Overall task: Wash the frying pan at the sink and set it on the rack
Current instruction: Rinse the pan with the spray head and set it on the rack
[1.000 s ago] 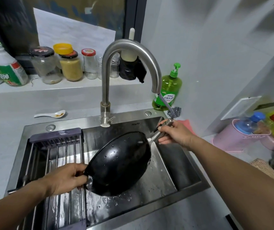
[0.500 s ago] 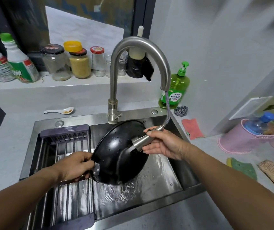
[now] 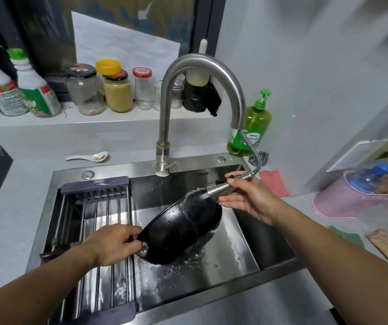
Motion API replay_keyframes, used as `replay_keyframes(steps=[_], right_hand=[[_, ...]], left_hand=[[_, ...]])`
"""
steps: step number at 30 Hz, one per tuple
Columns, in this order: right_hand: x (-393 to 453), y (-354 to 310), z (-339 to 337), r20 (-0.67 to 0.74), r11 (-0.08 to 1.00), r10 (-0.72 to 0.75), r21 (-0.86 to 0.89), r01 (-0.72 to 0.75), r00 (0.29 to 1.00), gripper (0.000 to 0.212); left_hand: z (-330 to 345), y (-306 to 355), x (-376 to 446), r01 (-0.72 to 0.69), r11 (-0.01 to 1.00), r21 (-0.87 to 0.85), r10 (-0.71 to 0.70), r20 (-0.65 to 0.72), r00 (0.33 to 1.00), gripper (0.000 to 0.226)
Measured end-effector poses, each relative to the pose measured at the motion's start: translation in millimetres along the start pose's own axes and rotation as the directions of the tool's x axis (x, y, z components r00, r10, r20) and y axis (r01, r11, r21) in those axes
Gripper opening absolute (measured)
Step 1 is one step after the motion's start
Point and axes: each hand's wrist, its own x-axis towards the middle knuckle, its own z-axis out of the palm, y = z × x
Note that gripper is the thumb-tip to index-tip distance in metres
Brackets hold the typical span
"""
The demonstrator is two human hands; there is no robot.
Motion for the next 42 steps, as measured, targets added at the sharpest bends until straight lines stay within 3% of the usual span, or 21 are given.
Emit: replay_keyframes(steps=[7, 13, 20, 25, 30, 37, 42], right_hand=[[4, -20, -31, -0.215, 0.909, -0.063, -0.416, -0.033, 0.974, 0.026], [5, -41, -49, -0.180, 0.871, -0.034, -0.488, -0.059, 0.983, 0.025], [3, -39, -39, -0.141, 0.926, -0.053, -0.377, -0.004, 0.989, 0.018], [9, -26, -36, -0.146, 0.903, -0.029, -0.428, -0.036, 0.989, 0.025], [17, -14, -24, -0.188, 0.928, -0.086, -0.374, 0.010, 0.978, 0.023], [26, 17, 22, -0.151, 0.992, -0.048, -0.123, 0.029, 0.987, 0.018], [23, 27, 51, -0.026, 0.999, 0.026, -0.026, -0.027, 0.999, 0.024]], left_hand=[[17, -16, -1, -0.034, 0.999, 0.039, 0.037, -0.086, 0.996, 0.013], [14, -8, -3, -0.073, 0.990, 0.124, 0.084, -0.090, 0.992, 0.016], [20, 13, 5, -0.135, 0.913, 0.385, 0.168, -0.055, 0.984, 0.027], [27, 23, 14, -0.112, 0.836, 0.536, 0.177, -0.070, 0.982, 0.031], [29, 24, 22, -0.088, 0.844, 0.530, 0.164, -0.098, 0.982, 0.032], [36, 39, 33, -0.028, 0.871, 0.491, 0.104, -0.127, 0.986, 0.035], [46, 37, 40, 0.038, 0.905, 0.424, 0.022, -0.135, 0.991, 0.043]])
